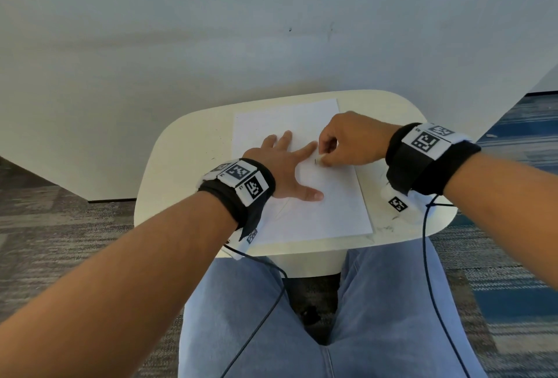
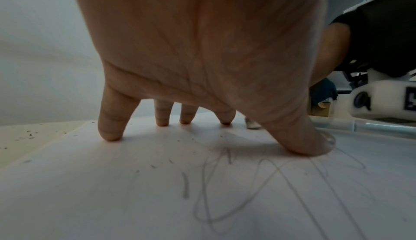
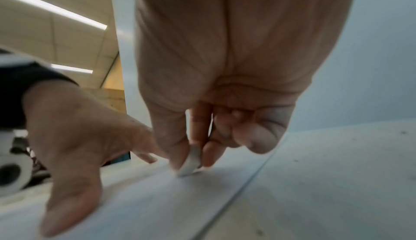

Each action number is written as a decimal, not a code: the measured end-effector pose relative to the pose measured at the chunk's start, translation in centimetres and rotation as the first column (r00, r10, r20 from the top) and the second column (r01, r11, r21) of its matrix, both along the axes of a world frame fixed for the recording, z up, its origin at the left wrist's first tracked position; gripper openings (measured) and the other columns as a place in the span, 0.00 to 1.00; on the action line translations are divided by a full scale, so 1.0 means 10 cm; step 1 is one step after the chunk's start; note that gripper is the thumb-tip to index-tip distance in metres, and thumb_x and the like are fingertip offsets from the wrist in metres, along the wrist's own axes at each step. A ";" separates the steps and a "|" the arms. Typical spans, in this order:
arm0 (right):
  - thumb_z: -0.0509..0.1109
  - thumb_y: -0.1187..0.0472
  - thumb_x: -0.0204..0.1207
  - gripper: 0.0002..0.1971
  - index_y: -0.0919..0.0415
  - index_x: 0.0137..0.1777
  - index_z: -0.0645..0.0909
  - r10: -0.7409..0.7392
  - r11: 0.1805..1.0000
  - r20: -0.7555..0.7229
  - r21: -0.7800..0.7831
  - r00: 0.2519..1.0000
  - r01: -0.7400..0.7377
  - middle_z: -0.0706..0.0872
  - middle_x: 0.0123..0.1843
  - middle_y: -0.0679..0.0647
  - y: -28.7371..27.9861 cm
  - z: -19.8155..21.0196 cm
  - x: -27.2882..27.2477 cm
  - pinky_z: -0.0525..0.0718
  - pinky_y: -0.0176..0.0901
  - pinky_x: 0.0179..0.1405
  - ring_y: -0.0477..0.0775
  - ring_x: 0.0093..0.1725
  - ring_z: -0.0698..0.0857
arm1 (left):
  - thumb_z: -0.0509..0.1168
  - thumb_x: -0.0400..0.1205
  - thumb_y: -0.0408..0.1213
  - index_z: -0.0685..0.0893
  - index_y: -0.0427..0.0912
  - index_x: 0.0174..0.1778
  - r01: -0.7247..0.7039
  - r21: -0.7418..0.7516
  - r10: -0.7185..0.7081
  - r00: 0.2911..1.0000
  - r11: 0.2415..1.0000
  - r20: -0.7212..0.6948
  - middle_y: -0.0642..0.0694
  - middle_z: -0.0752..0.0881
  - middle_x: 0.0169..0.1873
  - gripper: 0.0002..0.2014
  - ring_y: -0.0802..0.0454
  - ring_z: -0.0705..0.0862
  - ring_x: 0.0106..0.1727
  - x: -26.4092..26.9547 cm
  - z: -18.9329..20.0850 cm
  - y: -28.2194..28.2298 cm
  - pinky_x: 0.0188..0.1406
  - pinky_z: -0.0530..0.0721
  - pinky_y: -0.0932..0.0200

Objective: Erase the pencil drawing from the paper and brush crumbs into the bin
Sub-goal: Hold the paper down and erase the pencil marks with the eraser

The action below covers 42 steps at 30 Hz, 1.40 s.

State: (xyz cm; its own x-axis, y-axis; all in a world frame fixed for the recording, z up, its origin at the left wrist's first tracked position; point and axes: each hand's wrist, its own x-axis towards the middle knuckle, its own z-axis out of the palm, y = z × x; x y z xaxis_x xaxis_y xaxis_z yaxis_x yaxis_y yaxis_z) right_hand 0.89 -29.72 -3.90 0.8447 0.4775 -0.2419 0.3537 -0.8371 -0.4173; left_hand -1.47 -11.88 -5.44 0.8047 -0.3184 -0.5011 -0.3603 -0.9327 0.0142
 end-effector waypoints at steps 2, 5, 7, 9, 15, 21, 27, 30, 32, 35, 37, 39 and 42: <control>0.76 0.53 0.73 0.07 0.56 0.41 0.89 -0.008 1.000 0.011 0.011 1.000 0.008 0.88 0.37 0.46 -0.01 -0.01 -0.02 0.78 0.39 0.39 0.46 0.37 0.84 | 0.59 0.67 0.81 0.37 0.71 0.83 -0.003 -0.002 0.003 1.000 1.000 0.001 0.48 0.38 0.87 0.54 0.44 0.40 0.87 0.00 0.00 0.00 0.78 0.63 0.37; 0.76 0.53 0.74 0.06 0.54 0.42 0.89 0.072 0.997 -0.172 -0.017 0.982 -0.076 0.87 0.35 0.45 0.00 0.05 -0.10 0.83 0.38 0.31 0.41 0.26 0.83 | 0.59 0.66 0.81 0.36 0.71 0.83 -0.001 -0.005 0.001 1.000 1.000 -0.008 0.48 0.38 0.87 0.55 0.43 0.40 0.87 -0.01 0.00 0.01 0.78 0.63 0.36; 0.74 0.52 0.76 0.08 0.56 0.43 0.88 0.006 0.999 -0.154 0.052 0.988 0.002 0.87 0.37 0.48 -0.03 0.06 -0.01 0.87 0.42 0.31 0.43 0.22 0.83 | 0.60 0.67 0.81 0.37 0.69 0.84 0.000 -0.009 0.000 1.000 1.000 -0.013 0.47 0.39 0.87 0.55 0.43 0.41 0.87 0.00 0.00 0.01 0.77 0.63 0.36; 0.71 0.54 0.80 0.10 0.62 0.45 0.84 -0.193 0.946 -0.181 0.225 0.964 0.232 0.85 0.37 0.55 -0.04 0.02 0.12 0.89 0.47 0.32 0.53 0.27 0.84 | 0.60 0.67 0.80 0.39 0.64 0.85 -0.013 -0.002 0.013 1.000 1.000 -0.011 0.46 0.41 0.87 0.56 0.43 0.43 0.87 -0.01 0.00 0.00 0.77 0.64 0.36; 0.63 0.64 0.85 0.10 0.63 0.40 0.73 -0.319 0.836 -0.435 0.290 0.842 0.466 0.76 0.35 0.58 0.07 -0.07 0.21 0.80 0.42 0.21 0.52 0.28 0.73 | 0.56 0.81 0.68 0.41 0.48 0.87 0.182 -0.089 -0.173 0.981 0.979 0.092 0.43 0.42 0.87 0.47 0.44 0.46 0.87 -0.40 -0.04 -0.34 0.81 0.55 0.30; 0.60 0.65 0.86 0.12 0.64 0.39 0.70 -0.323 0.854 -0.443 0.243 0.836 0.460 0.73 0.34 0.58 0.11 -0.07 0.22 0.78 0.37 0.14 0.53 0.28 0.71 | 0.42 0.75 0.79 0.27 0.50 0.84 0.030 -0.054 -0.032 0.999 0.998 -0.024 0.50 0.26 0.83 0.52 0.52 0.30 0.84 -0.64 -0.23 -0.12 0.80 0.40 0.28; 0.60 0.64 0.86 0.10 0.64 0.41 0.71 -0.328 0.867 -0.438 0.214 0.837 0.451 0.73 0.34 0.58 0.12 -0.03 0.19 0.77 0.36 0.15 0.53 0.28 0.71 | 0.36 0.72 0.81 0.29 0.42 0.84 -0.242 0.054 0.240 0.970 0.969 0.037 0.45 0.29 0.84 0.57 0.49 0.33 0.86 -0.69 -0.09 0.47 0.81 0.41 0.30; 0.60 0.64 0.86 0.11 0.64 0.41 0.71 -0.327 0.868 -0.431 0.216 0.841 0.448 0.73 0.34 0.58 0.14 -0.01 0.18 0.77 0.38 0.18 0.53 0.28 0.71 | 0.35 0.72 0.81 0.27 0.46 0.84 -0.107 0.009 0.108 0.994 0.994 -0.011 0.47 0.27 0.83 0.54 0.51 0.31 0.85 -0.84 -0.10 0.47 0.82 0.41 0.31; 0.60 0.64 0.86 0.09 0.66 0.44 0.72 -0.330 0.871 -0.425 0.207 0.843 0.445 0.73 0.34 0.58 0.13 -0.01 0.17 0.77 0.39 0.19 0.53 0.28 0.71 | 0.34 0.70 0.83 0.29 0.43 0.84 -0.277 0.086 0.278 0.961 0.957 0.001 0.45 0.30 0.84 0.58 0.49 0.33 0.86 -0.79 -0.12 0.57 0.81 0.41 0.29; 0.60 0.64 0.86 0.07 0.66 0.47 0.72 -0.332 0.875 -0.421 0.197 0.844 0.443 0.73 0.35 0.60 0.14 -0.01 0.17 0.77 0.40 0.20 0.54 0.29 0.71 | 0.34 0.70 0.82 0.33 0.40 0.85 -0.335 0.103 0.329 0.942 0.937 0.073 0.42 0.32 0.85 0.59 0.46 0.35 0.86 -0.65 -0.05 0.52 0.80 0.41 0.28; 0.59 0.64 0.86 0.08 0.66 0.45 0.72 -0.329 0.873 -0.427 0.203 0.842 0.444 0.73 0.34 0.59 0.16 -0.01 0.17 0.77 0.40 0.19 0.54 0.29 0.71 | 0.37 0.74 0.80 0.33 0.46 0.86 -0.129 -0.007 0.129 0.990 0.992 0.065 0.46 0.30 0.84 0.54 0.48 0.34 0.86 -0.62 0.00 0.26 0.81 0.40 0.30; 0.59 0.65 0.86 0.08 0.66 0.45 0.72 -0.331 0.869 -0.429 0.209 0.840 0.449 0.73 0.34 0.59 0.16 0.00 0.17 0.77 0.41 0.20 0.54 0.29 0.71 | 0.40 0.76 0.78 0.33 0.51 0.86 0.041 -0.098 -0.039 0.999 0.994 0.019 0.50 0.30 0.84 0.50 0.51 0.34 0.86 -0.63 0.00 -0.04 0.82 0.40 0.31; 0.60 0.65 0.86 0.08 0.66 0.45 0.72 -0.337 0.865 -0.429 0.210 0.838 0.455 0.73 0.35 0.59 0.16 0.00 0.16 0.78 0.40 0.19 0.54 0.29 0.71 | 0.41 0.75 0.79 0.30 0.49 0.85 -0.026 -0.052 0.024 0.999 0.998 -0.031 0.48 0.30 0.84 0.52 0.51 0.33 0.86 -0.57 -0.09 -0.11 0.81 0.39 0.30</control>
State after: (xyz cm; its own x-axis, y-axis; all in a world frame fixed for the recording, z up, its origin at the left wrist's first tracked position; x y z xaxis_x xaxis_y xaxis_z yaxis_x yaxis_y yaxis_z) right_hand 2.46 -28.13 -3.91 0.8528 0.2182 -0.4745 -0.2101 -0.6885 -0.6942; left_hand -7.21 -13.01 -6.38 0.7975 -0.3248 -0.5084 -0.3357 -0.9391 0.0732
